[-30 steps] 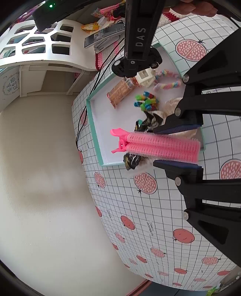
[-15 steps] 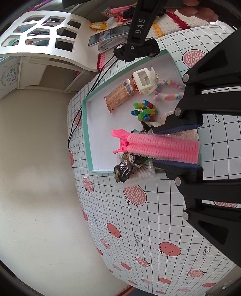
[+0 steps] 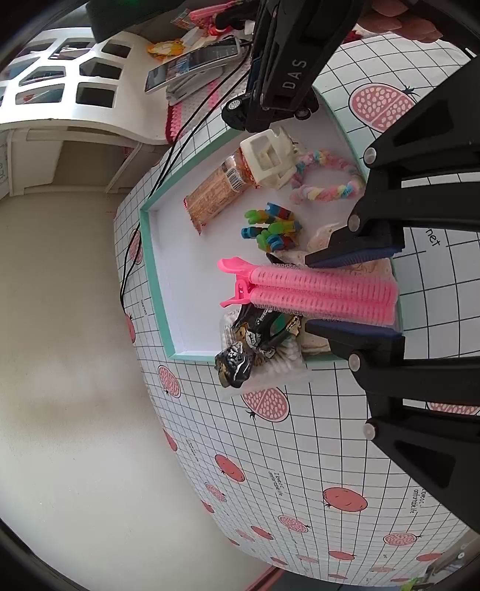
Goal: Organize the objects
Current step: 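Lower the car into the tray and open the right tool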
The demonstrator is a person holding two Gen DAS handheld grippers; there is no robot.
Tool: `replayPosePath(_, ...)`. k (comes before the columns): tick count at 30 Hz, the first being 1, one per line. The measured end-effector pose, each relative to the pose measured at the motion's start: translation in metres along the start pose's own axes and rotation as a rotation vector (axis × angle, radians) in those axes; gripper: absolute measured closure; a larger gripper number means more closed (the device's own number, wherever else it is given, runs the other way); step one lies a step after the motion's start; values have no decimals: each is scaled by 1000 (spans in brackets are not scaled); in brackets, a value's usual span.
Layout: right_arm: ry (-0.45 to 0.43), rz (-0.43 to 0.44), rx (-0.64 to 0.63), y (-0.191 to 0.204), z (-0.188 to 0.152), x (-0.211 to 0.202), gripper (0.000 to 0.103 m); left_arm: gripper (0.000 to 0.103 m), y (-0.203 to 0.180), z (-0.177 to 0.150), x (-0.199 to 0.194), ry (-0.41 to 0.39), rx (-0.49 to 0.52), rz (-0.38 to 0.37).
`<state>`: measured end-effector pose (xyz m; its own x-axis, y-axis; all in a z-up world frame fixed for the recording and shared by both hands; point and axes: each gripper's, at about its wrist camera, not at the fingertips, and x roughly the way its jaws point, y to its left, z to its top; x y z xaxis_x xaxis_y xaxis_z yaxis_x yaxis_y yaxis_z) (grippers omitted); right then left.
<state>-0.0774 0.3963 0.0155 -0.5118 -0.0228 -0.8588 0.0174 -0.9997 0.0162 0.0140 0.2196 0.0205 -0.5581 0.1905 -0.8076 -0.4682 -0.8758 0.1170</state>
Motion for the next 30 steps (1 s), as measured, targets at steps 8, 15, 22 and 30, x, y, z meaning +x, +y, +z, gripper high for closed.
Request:
replayPosePath(8, 9, -24, -29, 5, -2, 3, 75, 73, -4, -1, 4, 14, 17, 6)
replayPosePath(15, 9, -37, -38, 7, -3, 4, 75, 73, -3, -2, 6, 23, 38, 9)
replayPosePath(22, 14, -39, -32, 5, -4, 6, 70, 62, 2, -1, 4, 22, 18, 5)
replayPosePath(30, 5, -39, -28, 6, -5, 5, 59, 61, 17, 2, -3, 1, -59, -29)
